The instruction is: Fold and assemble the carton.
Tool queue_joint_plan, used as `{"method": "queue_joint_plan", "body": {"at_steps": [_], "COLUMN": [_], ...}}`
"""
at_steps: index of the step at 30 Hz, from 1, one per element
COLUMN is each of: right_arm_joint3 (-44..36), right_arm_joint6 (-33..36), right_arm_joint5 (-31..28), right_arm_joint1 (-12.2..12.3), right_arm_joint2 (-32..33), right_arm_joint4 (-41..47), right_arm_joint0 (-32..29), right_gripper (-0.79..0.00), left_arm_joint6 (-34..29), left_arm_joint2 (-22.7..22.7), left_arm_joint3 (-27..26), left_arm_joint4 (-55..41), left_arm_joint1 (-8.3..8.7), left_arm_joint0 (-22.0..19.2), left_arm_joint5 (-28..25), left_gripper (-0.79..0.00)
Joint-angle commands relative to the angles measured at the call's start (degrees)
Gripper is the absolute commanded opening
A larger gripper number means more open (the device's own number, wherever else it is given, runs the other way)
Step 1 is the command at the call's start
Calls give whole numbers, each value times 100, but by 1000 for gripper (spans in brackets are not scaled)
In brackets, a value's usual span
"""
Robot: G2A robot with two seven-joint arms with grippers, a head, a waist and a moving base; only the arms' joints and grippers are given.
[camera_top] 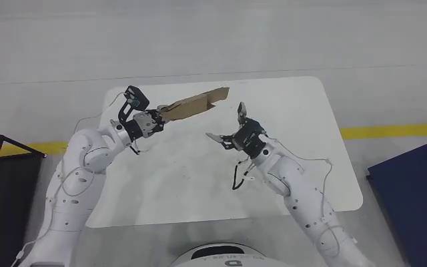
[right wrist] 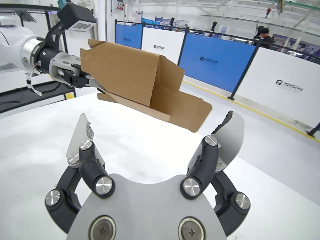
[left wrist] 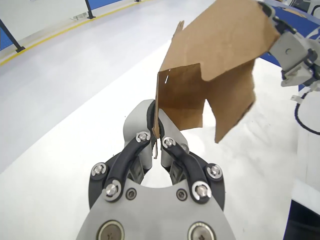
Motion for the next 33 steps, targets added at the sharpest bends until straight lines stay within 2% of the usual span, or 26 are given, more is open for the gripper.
{"method": "queue_joint_plan", "body": {"at_steps": [1, 5, 12, 20, 24, 33], "right_arm_joint3": [164, 331, 433, 567, 593, 523], "right_arm_joint6": [-91, -104, -32, 180, 302, 571], "right_arm_joint5": [-303, -640, -897, -1259, -1634, -1603], "right_arm_joint1": [-7, 1, -1, -13, 18, 77], "right_arm_joint2": [-23, -58, -198, -466, -573, -528], "right_arm_joint4": [227, 224, 50, -202, -471, -681], "right_arm_joint0": [129, 274, 458, 702, 742, 633], "right_gripper": [0, 0, 0, 0, -15, -25], "left_arm_joint6": [1, -146, -148, -203, -223, -380], "left_arm_joint2": [-30, -78, -57, 20, 50, 51], "left_arm_joint3": [-41, -129, -245, -287, -241, -213], "left_arm_joint4": [-178, -386, -186, -194, -372, -941], "left_arm_joint1": [13, 47, 78, 99, 103, 130], "left_arm_joint0": [71, 170, 289, 244, 197, 157], "left_arm_joint5": [-108, -304, -345, -367, -335, -336], "left_gripper": [-785, -785, -785, -785, -785, -785]}}
